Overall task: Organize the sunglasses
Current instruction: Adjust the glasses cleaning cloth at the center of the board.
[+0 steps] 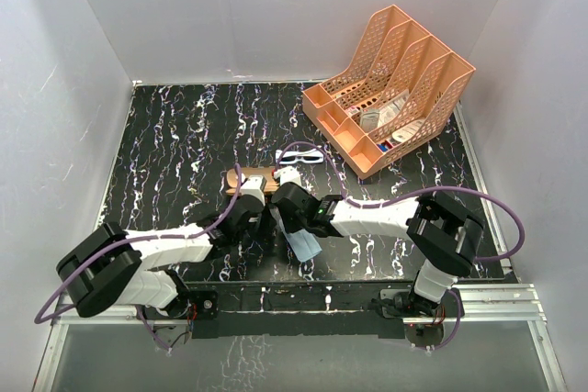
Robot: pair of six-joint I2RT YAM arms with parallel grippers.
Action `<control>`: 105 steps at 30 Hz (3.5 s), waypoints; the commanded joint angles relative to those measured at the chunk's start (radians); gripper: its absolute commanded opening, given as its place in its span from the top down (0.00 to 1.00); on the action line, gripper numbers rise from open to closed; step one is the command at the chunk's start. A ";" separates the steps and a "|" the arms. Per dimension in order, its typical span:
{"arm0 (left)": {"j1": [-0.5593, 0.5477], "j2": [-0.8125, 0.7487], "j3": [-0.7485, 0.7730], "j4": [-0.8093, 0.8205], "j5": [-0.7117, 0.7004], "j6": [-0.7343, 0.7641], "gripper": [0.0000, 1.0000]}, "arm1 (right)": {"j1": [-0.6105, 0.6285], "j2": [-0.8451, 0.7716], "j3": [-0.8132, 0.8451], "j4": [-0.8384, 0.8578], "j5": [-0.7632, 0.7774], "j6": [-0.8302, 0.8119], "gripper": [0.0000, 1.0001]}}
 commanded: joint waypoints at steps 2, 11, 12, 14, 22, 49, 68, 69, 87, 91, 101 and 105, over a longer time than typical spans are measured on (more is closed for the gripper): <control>0.003 0.026 -0.008 0.060 0.012 -0.012 1.00 | -0.006 -0.015 -0.012 0.053 0.021 -0.003 0.97; 0.003 0.070 -0.063 0.204 0.035 -0.062 1.00 | -0.007 -0.017 -0.018 0.062 0.023 -0.001 0.93; 0.004 0.075 -0.069 0.218 0.034 -0.069 1.00 | -0.006 -0.018 -0.021 0.064 0.021 -0.001 0.92; 0.004 0.081 -0.081 0.246 0.033 -0.080 1.00 | -0.006 -0.022 -0.029 0.070 0.020 0.000 0.90; 0.003 0.047 -0.122 0.305 0.012 -0.103 1.00 | -0.006 -0.021 -0.047 0.086 0.021 0.007 0.88; 0.002 0.140 -0.153 0.442 0.030 -0.144 1.00 | -0.006 -0.017 -0.066 0.106 0.006 0.018 0.89; 0.003 0.135 -0.140 0.356 0.016 -0.158 1.00 | -0.003 -0.007 -0.064 0.114 -0.033 -0.002 0.81; 0.004 0.136 -0.140 0.355 0.017 -0.159 1.00 | 0.000 -0.004 -0.064 0.113 -0.031 -0.002 0.81; 0.002 0.118 -0.137 0.325 0.018 -0.156 1.00 | 0.028 0.016 -0.092 0.051 0.059 0.016 0.97; 0.003 0.114 -0.138 0.319 0.017 -0.156 1.00 | 0.028 0.000 -0.116 0.044 0.082 0.025 0.99; 0.002 0.122 -0.139 0.314 0.018 -0.155 1.00 | 0.026 -0.064 -0.156 0.058 0.093 0.046 1.00; 0.004 0.129 -0.136 0.316 0.022 -0.156 1.00 | 0.026 -0.069 -0.139 0.063 0.061 0.032 1.00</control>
